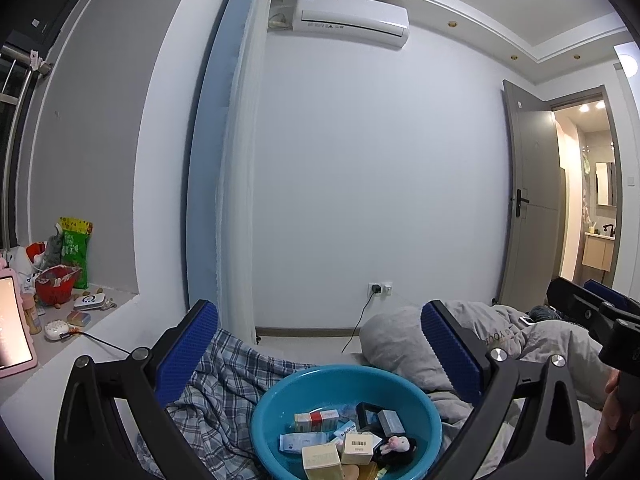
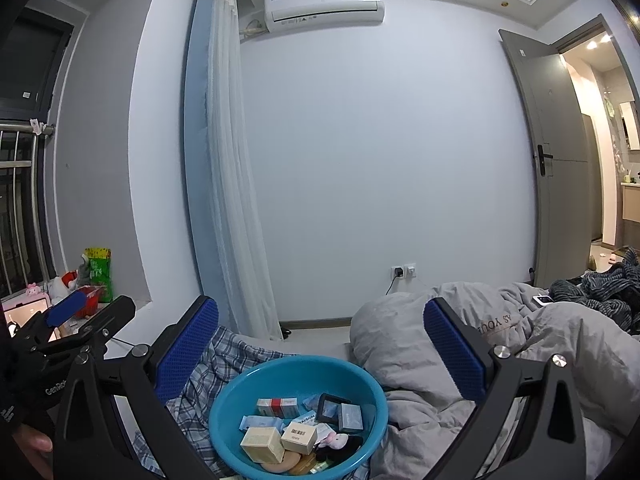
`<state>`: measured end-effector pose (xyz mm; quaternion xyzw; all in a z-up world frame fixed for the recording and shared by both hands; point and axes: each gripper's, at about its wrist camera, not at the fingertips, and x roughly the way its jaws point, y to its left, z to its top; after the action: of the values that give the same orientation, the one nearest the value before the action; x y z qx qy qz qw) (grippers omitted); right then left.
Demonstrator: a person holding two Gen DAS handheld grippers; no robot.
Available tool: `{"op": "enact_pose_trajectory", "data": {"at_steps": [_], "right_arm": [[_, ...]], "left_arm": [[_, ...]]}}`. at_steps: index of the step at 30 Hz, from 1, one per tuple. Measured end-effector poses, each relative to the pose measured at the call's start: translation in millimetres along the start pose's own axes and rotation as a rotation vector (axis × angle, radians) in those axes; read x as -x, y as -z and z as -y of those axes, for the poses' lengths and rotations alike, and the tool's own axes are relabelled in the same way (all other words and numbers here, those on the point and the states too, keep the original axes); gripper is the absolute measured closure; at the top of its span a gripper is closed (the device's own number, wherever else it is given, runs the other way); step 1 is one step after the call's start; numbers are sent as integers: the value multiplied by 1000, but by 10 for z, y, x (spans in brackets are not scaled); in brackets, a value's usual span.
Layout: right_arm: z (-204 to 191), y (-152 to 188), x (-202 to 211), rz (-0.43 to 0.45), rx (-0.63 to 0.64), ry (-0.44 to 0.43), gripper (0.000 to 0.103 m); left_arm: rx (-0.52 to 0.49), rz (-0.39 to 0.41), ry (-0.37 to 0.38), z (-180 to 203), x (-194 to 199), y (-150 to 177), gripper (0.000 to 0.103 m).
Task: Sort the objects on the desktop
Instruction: 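Raise both open grippers up from the basin, then lower both grippers toward the items beside the basin on the blanket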
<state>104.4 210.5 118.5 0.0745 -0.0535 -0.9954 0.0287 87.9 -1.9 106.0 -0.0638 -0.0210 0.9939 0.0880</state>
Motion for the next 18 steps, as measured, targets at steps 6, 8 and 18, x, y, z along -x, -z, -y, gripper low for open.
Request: {"op": "enact_pose_trajectory", "data": {"at_steps": [6,8,18], "right_arm": [[17,49,-112,-38,-5,9,1],[27,74,-152,-55,-9,10,1],[75,191,-280,-141,-24,19,1]], "left_arm": [[4,-56,-7,-25,-159,51,0],[4,-80,-22,-30,-218,58,0],[3,-185,-28,-61,-255,231,0]]}}
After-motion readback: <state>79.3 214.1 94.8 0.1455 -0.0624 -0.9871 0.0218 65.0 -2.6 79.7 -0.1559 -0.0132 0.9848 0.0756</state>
